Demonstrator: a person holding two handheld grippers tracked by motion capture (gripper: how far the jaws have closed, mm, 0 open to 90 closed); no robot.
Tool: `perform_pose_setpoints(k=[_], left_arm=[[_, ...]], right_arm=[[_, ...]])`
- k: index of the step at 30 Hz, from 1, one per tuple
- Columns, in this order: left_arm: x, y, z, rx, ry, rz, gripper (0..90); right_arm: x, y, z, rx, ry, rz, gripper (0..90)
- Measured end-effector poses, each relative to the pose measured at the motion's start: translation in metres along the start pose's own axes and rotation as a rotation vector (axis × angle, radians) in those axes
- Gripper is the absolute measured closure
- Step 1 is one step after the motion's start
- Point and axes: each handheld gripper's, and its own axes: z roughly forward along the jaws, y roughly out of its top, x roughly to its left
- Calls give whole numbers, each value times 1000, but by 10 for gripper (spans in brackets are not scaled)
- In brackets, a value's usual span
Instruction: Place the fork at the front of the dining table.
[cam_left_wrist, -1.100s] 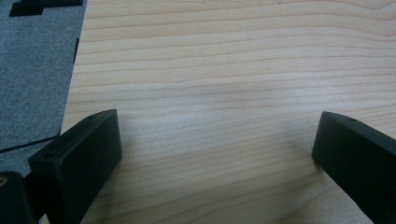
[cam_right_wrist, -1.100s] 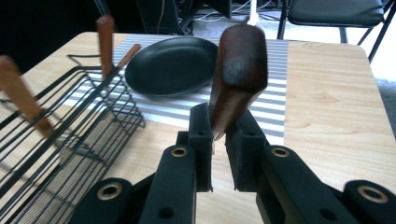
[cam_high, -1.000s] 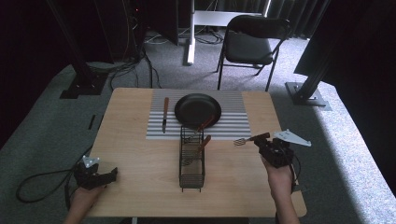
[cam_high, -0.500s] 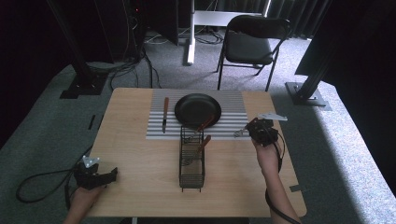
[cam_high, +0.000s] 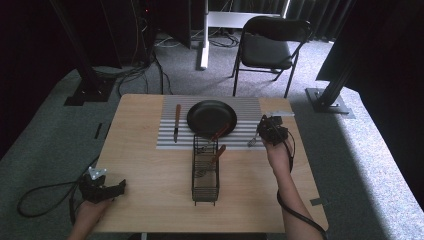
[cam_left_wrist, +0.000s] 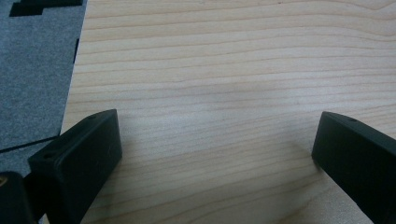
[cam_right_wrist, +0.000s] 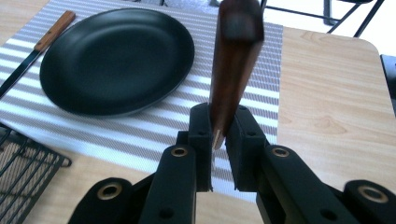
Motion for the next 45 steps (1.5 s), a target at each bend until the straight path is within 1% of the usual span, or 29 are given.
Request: perform_pose_setpoints(k=[4, 5, 8, 11, 15, 16, 17, 19, 21, 23, 25, 26, 30, 31, 32, 33, 37, 39, 41, 42, 43, 45], left_arm=[[0, 0, 0, 0, 0, 0, 13], [0, 0, 0, 0, 0, 0, 13], [0, 0, 0, 0, 0, 0, 14], [0, 0, 0, 0, 0, 0, 13], [0, 0, 0, 0, 0, 0, 13], [0, 0, 0, 0, 0, 0, 13], [0, 0, 0, 0, 0, 0, 13], [0, 0, 0, 0, 0, 0, 13], [0, 0, 0, 0, 0, 0, 13], [0, 0, 0, 0, 0, 0, 13], [0, 0, 0, 0, 0, 0, 13], [0, 0, 0, 0, 0, 0, 13], [0, 0, 0, 0, 0, 0, 13], [0, 0, 0, 0, 0, 0, 13], [0, 0, 0, 0, 0, 0, 13], [0, 0, 0, 0, 0, 0, 13], [0, 0, 0, 0, 0, 0, 13], [0, 0, 0, 0, 0, 0, 13], [0, 0, 0, -1, 0, -1, 13], [0, 0, 0, -1, 0, -1, 13], [0, 0, 0, -1, 0, -1, 13], [0, 0, 0, -1, 0, -2, 13]], right_arm=[[-1, 8, 10, -2, 0, 23, 807], [-1, 8, 10, -2, 0, 23, 807], [-4, 13, 18, -7, 6, 50, 804], [-7, 15, 26, -14, 6, 85, 803], [-10, 13, 37, 0, 2, 110, 803], [-11, 13, 41, 11, -5, 109, 805], [-11, 12, 44, 5, -18, 110, 805], [-11, 14, 48, 6, -26, 127, 806], [-10, 18, 53, 14, -27, 119, 807], [-7, 25, 61, 38, -33, 96, 807], [-6, 32, 69, 66, -38, 88, 807], [-5, 37, 76, 88, -40, 84, 807], [-3, 48, 100, 146, -46, 81, 807], [-3, 48, 100, 146, -46, 81, 807], [-4, 49, 104, 154, -48, 78, 807], [-4, 52, 119, 191, -53, 83, 808], [-6, 55, 141, 247, -59, 99, 808], [-7, 54, 151, 271, -52, 114, 808], [-5, 52, 161, 297, -49, 117, 808], [-4, 51, 165, 306, -46, 118, 808], [-4, 51, 165, 306, -46, 118, 808], [-1, 48, 174, 331, -53, 120, 807]])
